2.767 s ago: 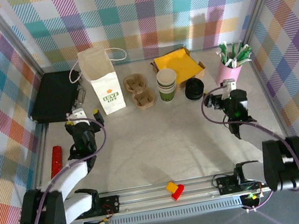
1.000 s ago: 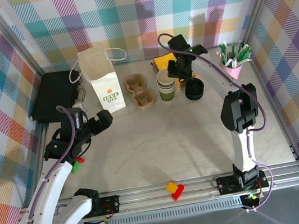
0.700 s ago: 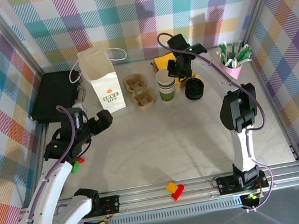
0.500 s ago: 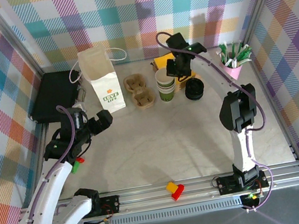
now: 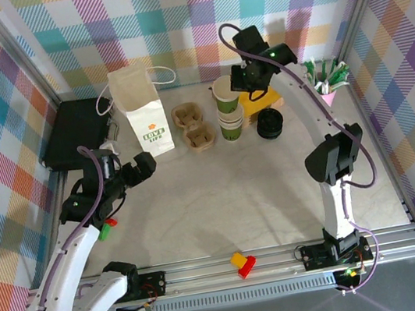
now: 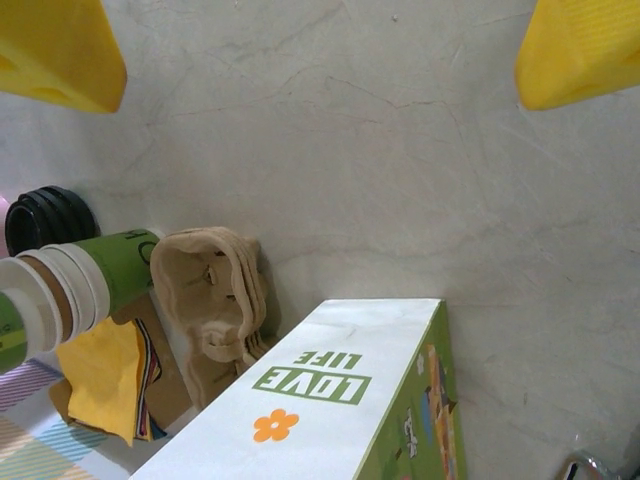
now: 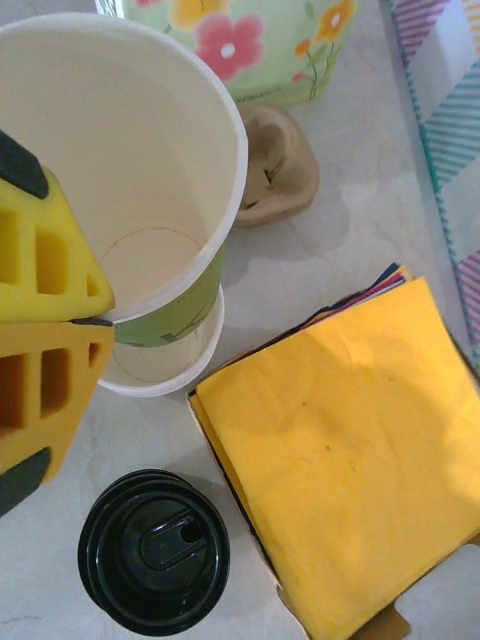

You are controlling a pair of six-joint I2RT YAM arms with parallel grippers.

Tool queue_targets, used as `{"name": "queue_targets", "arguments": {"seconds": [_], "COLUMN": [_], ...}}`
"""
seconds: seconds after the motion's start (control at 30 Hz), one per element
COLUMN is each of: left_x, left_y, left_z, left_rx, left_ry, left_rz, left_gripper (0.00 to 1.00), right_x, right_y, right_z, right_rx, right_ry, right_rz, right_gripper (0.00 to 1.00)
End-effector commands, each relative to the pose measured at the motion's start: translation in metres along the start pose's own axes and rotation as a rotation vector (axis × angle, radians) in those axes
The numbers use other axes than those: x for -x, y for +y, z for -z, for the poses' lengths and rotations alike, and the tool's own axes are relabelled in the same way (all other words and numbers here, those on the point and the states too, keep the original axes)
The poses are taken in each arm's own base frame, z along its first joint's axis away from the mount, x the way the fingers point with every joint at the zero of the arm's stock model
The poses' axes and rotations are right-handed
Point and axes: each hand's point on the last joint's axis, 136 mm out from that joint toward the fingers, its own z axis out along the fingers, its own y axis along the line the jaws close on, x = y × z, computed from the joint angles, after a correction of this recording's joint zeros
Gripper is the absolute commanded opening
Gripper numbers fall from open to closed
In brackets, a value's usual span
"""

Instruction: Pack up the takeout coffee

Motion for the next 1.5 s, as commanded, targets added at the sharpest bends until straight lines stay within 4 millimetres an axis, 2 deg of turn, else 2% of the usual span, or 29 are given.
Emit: {"name": "queue_targets", "arguments": {"seconds": [0.0,0.1,0.23,0.43,0.63,0.87,1.07,1.47], "left_x": [0.014,0.015,0.014,0.01,0.003,-0.005,-0.009,-0.014], "left_y": [-0.009,-0.013,-0.017,-0.014,-0.008,0.001,0.004,0.008], "left_z": [0.016,0.015,0.014,0.013,0.008,0.009,0.007,-0.002], "left_rx": [-0.032,-0.048,-0.079,-0.083,-0.072,-0.056,-0.051,-0.028], "left_ry": [-0.055,-0.059,-0.065,-0.066,-0.065,-0.076,-0.067,-0.037], "left_rz": [-0.026,-0.023,-0.018,0.002,0.016,0.026,0.027,0.05], "left_gripper": [0.99,0.99,0.99,0.98,0.97,0.97,0.97,0.96], "right_x": [0.001,-0.006,-0.031,-0.082,-0.143,-0.203,-0.233,-0.259], "right_y": [0.014,0.021,0.033,0.048,0.055,0.046,0.044,0.048], "right_z": [0.058,0.079,0.098,0.1,0.067,0.027,0.004,-0.014], "right_rx": [0.053,0.073,0.108,0.158,0.187,0.169,0.158,0.135], "right_ry": [-0.044,-0.051,-0.026,0.013,0.05,0.127,0.15,0.175], "right_rz": [0.059,0.075,0.097,0.118,0.12,0.121,0.129,0.144], "right_gripper": [0.07,0.07,0.07,0.07,0.07,0.08,0.1,0.1]}}
